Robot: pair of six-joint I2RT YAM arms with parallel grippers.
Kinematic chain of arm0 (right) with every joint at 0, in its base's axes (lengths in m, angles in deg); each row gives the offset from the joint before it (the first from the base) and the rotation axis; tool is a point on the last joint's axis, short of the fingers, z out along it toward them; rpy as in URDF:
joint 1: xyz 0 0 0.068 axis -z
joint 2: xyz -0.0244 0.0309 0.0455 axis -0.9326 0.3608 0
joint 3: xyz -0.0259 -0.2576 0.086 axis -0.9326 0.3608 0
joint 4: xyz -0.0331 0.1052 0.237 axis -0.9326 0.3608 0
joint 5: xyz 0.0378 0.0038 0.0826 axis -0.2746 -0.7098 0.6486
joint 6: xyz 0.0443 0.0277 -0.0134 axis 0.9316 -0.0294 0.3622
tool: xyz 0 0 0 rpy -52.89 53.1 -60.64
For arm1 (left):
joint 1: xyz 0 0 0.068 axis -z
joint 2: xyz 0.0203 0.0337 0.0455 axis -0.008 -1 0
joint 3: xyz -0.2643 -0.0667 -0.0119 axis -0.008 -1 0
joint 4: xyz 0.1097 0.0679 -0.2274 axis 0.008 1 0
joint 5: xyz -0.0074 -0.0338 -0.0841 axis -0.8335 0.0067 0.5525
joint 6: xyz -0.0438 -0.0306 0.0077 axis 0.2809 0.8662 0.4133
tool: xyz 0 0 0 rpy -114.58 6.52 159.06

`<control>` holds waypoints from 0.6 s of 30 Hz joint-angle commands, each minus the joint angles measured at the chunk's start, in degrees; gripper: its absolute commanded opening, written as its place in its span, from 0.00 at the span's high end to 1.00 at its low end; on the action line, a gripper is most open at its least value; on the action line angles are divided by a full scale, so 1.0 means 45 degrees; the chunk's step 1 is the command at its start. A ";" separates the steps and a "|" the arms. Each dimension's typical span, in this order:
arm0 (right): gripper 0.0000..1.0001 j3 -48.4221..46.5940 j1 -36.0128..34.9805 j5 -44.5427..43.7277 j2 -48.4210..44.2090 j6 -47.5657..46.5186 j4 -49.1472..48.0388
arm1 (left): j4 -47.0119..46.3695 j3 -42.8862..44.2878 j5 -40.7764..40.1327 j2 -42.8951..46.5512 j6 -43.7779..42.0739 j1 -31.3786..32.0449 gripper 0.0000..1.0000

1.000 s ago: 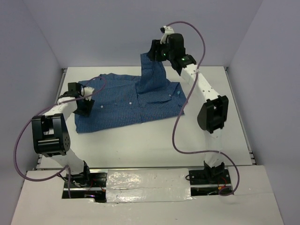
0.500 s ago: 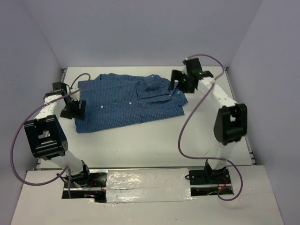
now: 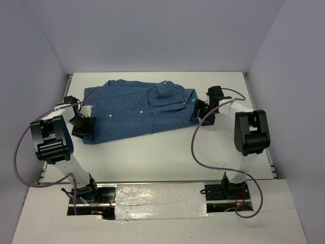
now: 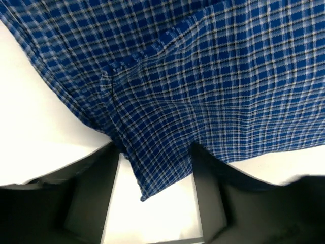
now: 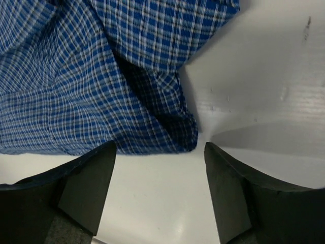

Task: Fold and stack the long sleeve shirts
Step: Fold the shirt

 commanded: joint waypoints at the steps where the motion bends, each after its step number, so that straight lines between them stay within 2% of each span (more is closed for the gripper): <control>1: 0.24 -0.0074 -0.0053 0.0478 0.0386 0.0491 -0.1350 | -0.0545 -0.0073 0.0746 -0.0253 0.0150 0.0010 0.34; 2: 0.26 -0.0172 -0.0053 0.0596 0.0523 0.0550 -0.1390 | -0.0584 -0.0093 0.0979 -0.0311 0.0092 0.0030 0.38; 3: 0.29 -0.0269 -0.0053 0.0733 0.0814 0.0570 -0.1449 | -0.0585 -0.0113 0.1098 -0.0331 0.0014 0.0010 0.49; 4: 0.42 -0.0367 -0.0053 0.1140 0.0991 0.0686 -0.1507 | -0.0604 -0.0152 0.1312 -0.0389 0.0013 0.0030 0.56; 5: 0.49 -0.0368 -0.0053 0.1318 0.0993 0.0726 -0.1508 | -0.0585 -0.0133 0.1391 -0.0409 -0.0006 0.0030 0.62; 6: 0.59 -0.0310 -0.0053 0.1455 0.0954 0.0746 -0.1585 | -0.0546 -0.0132 0.1508 -0.0429 -0.0084 0.0010 0.77; 7: 0.85 -0.0058 -0.0053 0.1515 0.0838 0.0707 -0.1644 | -0.0449 -0.0113 0.1586 -0.0448 -0.0123 0.0030 0.91; 8: 0.99 0.0138 -0.0053 0.1303 0.0663 0.0688 -0.1645 | -0.0371 -0.0094 0.1626 -0.0449 -0.0143 0.0030 1.00; 11: 1.00 0.1191 -0.0053 0.0465 -0.0644 0.0493 -0.1567 | -0.0001 -0.0054 0.1685 -0.0138 -0.0572 -0.0009 1.00; 18: 1.00 0.5267 -0.0150 -0.0476 -0.5448 0.1095 -0.0650 | 0.1502 -0.0502 -0.0440 0.1542 -0.2328 -0.0068 1.00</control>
